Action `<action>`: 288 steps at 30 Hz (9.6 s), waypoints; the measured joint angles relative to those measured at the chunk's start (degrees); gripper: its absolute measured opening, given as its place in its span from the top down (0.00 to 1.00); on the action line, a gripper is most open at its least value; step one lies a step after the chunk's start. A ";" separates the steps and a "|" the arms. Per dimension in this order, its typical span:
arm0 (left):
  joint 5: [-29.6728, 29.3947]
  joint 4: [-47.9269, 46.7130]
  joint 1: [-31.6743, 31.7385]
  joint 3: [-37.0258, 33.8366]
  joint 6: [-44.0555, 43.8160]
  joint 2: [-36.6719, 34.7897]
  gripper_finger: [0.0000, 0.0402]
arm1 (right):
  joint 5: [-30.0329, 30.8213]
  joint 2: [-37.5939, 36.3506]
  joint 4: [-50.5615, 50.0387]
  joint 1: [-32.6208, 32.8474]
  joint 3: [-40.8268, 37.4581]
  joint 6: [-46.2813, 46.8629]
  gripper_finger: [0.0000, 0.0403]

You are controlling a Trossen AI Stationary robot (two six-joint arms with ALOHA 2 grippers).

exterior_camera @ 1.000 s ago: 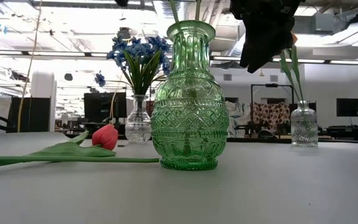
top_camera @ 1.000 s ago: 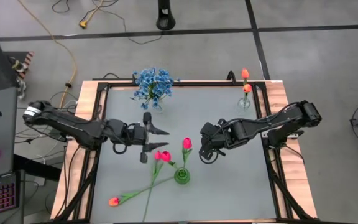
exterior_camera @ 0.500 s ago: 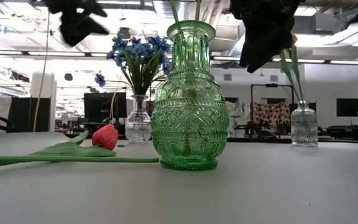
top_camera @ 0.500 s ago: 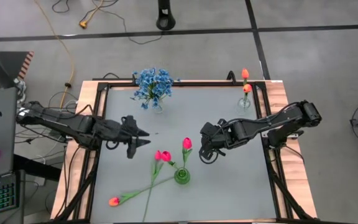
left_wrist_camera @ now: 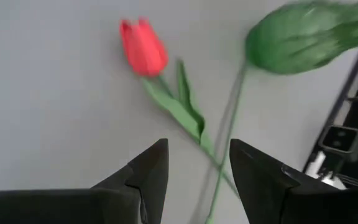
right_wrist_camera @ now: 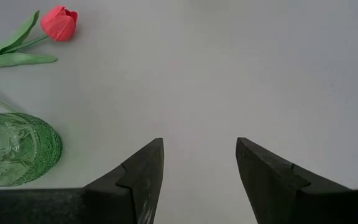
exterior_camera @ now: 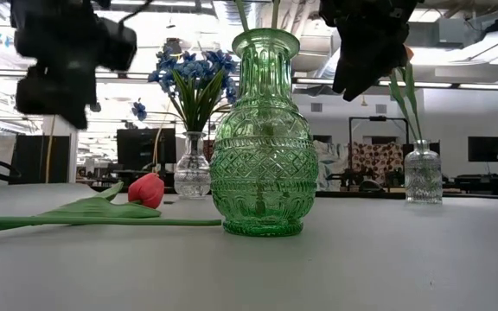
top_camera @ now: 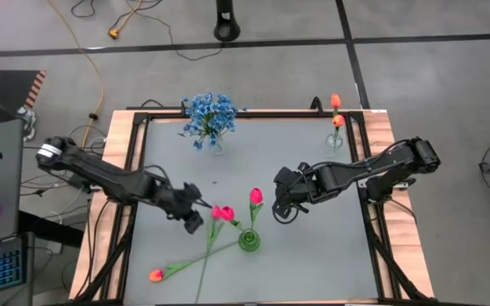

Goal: Sort flowers into vase by color
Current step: Put the pink tulip into the green vase, then put the orange tulip into the top right transparent vase

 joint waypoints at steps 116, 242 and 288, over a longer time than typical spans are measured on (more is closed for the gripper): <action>-4.24 64.14 -8.33 0.00 59.86 -9.18 1.00 | 0.00 0.00 -0.04 0.00 0.00 0.02 0.43; -7.49 13.49 -12.00 -0.04 15.67 19.70 0.71 | 0.00 0.00 -0.15 0.00 0.01 -0.02 0.43; 1.58 6.76 2.35 -0.13 20.48 2.05 1.00 | 0.27 -2.35 -0.32 0.23 0.02 -4.04 0.43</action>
